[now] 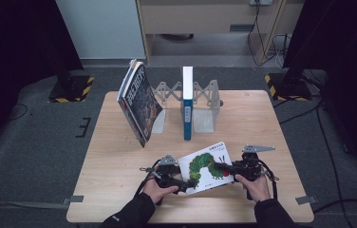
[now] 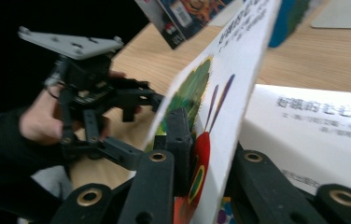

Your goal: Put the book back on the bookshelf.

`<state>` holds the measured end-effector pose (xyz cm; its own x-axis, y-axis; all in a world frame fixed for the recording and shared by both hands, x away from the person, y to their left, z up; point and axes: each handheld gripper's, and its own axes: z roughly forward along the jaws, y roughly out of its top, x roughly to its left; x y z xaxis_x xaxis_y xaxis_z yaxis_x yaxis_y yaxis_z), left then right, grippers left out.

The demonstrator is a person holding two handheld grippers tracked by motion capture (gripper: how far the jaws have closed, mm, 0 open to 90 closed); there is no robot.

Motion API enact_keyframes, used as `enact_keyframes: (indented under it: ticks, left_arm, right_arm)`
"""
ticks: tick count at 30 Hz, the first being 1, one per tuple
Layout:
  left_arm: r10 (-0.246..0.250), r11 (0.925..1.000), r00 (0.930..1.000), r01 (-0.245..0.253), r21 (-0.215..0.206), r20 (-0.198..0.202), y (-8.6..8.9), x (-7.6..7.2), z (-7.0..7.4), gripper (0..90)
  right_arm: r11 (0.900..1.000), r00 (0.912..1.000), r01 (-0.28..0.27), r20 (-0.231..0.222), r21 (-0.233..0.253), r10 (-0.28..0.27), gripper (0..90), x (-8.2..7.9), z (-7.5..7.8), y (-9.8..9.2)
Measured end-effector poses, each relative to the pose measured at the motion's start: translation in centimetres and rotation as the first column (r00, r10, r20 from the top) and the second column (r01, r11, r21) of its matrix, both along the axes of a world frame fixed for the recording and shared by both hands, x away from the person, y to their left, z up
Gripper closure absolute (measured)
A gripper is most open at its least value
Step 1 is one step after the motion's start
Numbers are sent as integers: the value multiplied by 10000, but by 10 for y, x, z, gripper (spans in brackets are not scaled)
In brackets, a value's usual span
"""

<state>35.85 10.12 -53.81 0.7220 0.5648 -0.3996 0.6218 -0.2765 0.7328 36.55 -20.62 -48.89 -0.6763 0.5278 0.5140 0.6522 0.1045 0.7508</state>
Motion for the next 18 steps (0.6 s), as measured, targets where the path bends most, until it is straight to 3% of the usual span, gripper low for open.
enact_keyframes:
  ticks: [4,7,16,18]
  left_arm:
    - [66,9999,9998,-68,126,171,0,0,0,105]
    - [120,9997,9996,-124,187,238,1,0,0,143]
    - [252,9995,9993,-257,180,271,2,1,0,209]
    - [260,9995,9993,-265,189,273,2,1,0,215]
  right_arm:
    - [9930,9993,309,248,-1136,-282,696,0,-3,3]
    - [9849,9987,466,285,-1670,-424,639,0,-7,5]
    - [9555,9969,760,38,-2851,-781,472,4,-20,9]
    - [9563,9972,746,111,-2827,-745,470,4,-20,9]
